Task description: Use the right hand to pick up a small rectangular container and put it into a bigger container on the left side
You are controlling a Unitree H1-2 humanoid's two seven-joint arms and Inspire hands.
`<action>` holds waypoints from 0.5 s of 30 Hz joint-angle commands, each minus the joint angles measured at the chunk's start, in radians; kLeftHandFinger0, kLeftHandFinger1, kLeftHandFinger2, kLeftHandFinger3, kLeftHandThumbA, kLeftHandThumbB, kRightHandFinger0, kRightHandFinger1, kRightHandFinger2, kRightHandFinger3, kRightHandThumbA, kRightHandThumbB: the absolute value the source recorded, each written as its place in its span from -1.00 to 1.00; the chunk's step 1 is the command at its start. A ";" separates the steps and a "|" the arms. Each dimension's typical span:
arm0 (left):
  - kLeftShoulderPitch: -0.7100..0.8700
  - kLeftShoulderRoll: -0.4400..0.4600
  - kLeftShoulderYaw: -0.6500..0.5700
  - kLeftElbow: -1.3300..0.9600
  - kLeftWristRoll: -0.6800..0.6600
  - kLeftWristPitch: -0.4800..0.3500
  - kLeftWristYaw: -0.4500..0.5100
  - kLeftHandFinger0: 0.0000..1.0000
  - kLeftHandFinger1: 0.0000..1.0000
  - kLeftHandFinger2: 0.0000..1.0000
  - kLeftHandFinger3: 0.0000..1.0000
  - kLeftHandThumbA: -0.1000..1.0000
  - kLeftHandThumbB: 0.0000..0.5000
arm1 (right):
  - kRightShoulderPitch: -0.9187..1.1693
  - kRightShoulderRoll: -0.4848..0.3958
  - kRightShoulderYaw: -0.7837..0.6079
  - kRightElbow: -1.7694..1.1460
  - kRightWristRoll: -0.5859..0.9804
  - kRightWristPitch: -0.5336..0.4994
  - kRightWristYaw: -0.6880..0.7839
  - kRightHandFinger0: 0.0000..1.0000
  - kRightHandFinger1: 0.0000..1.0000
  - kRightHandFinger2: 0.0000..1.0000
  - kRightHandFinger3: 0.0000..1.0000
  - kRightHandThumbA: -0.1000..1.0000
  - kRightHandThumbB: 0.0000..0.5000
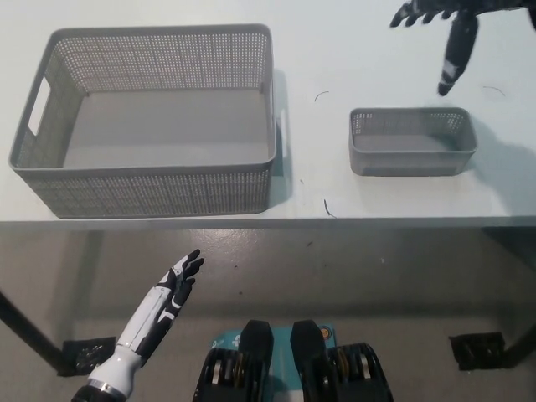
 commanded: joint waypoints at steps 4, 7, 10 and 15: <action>-0.021 0.015 0.005 -0.017 -0.005 -0.039 -0.016 1.00 1.00 1.00 1.00 1.00 0.16 | -0.139 0.063 0.058 0.146 -0.085 -0.046 0.023 1.00 1.00 1.00 1.00 1.00 0.62; -0.020 0.013 0.006 -0.019 -0.005 -0.042 -0.015 1.00 1.00 1.00 1.00 1.00 0.17 | -0.153 0.087 0.086 0.196 -0.114 -0.064 -0.009 1.00 1.00 1.00 1.00 1.00 0.73; -0.020 0.014 0.005 -0.023 -0.003 -0.038 -0.016 1.00 1.00 1.00 1.00 1.00 0.16 | -0.163 0.122 0.090 0.276 -0.124 -0.045 -0.048 1.00 1.00 1.00 1.00 1.00 0.83; -0.015 0.010 0.005 -0.029 -0.005 -0.031 -0.017 1.00 1.00 1.00 1.00 1.00 0.21 | -0.173 0.175 0.089 0.425 -0.132 -0.074 -0.117 1.00 1.00 1.00 1.00 1.00 0.76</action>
